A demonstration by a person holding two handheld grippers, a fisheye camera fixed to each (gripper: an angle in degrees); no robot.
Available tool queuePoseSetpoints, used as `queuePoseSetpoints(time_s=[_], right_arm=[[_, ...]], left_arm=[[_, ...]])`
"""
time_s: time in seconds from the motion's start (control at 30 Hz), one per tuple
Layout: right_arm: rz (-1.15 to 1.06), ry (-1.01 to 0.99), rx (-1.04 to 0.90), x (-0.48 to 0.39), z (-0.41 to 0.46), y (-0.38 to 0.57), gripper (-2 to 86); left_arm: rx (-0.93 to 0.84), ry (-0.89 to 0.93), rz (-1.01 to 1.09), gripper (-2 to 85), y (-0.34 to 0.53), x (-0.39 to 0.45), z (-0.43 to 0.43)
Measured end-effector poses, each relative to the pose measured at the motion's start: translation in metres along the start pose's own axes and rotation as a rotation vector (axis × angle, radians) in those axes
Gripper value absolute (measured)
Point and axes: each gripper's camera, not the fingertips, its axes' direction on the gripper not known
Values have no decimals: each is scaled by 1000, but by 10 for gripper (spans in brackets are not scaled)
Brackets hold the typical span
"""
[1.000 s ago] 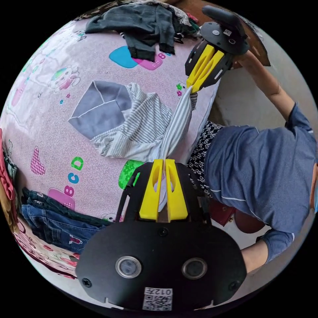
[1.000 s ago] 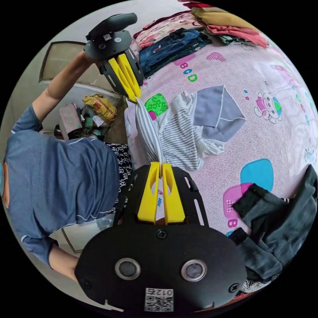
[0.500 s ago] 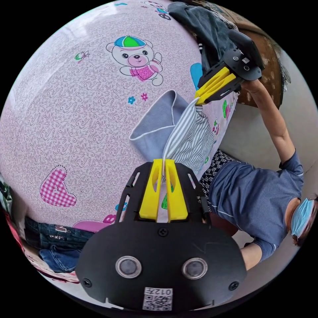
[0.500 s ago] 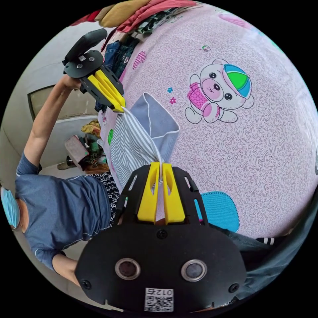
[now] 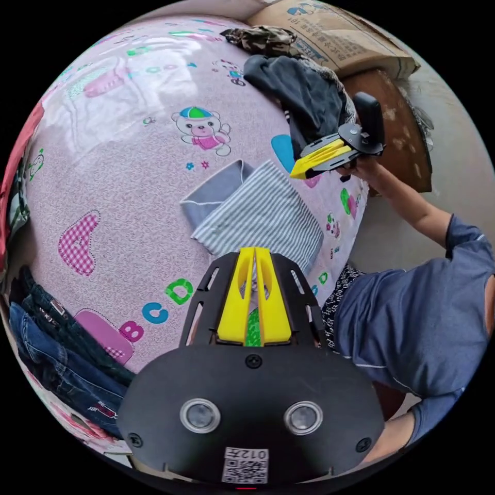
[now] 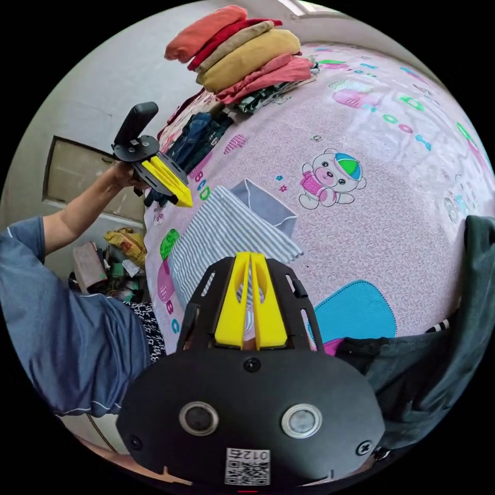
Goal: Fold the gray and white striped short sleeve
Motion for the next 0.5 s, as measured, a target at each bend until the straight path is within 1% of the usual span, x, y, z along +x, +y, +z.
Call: queuePoseSetpoints(time_s=[0.07,0.1,0.17,0.2,0.27,0.33,0.4,0.47,0.5], right_arm=[[17,95,-40,-4,20,-1,2],[51,126,-32,-2,26,0,2],[112,88,7,-4,21,5,1],[124,117,34,-14,15,11,1],[111,168,78,-39,-2,28,1],[26,249,138,-91,-27,63,1],[-63,293,149,-139,-33,94,2],[-131,319,143,-185,-27,120,5],[-171,353,150,-212,-19,133,4]], left_arm=[[-52,-48,-30,2,-2,0,28],[-66,-90,-87,2,-2,-6,41],[-38,-47,-154,1,4,-16,50],[-15,-4,-197,2,12,-19,52],[45,11,-239,2,31,-14,47],[160,-35,-221,3,68,12,30],[219,-69,-138,4,99,48,25],[223,-145,-101,3,123,84,34],[196,-218,-102,3,133,102,47]])
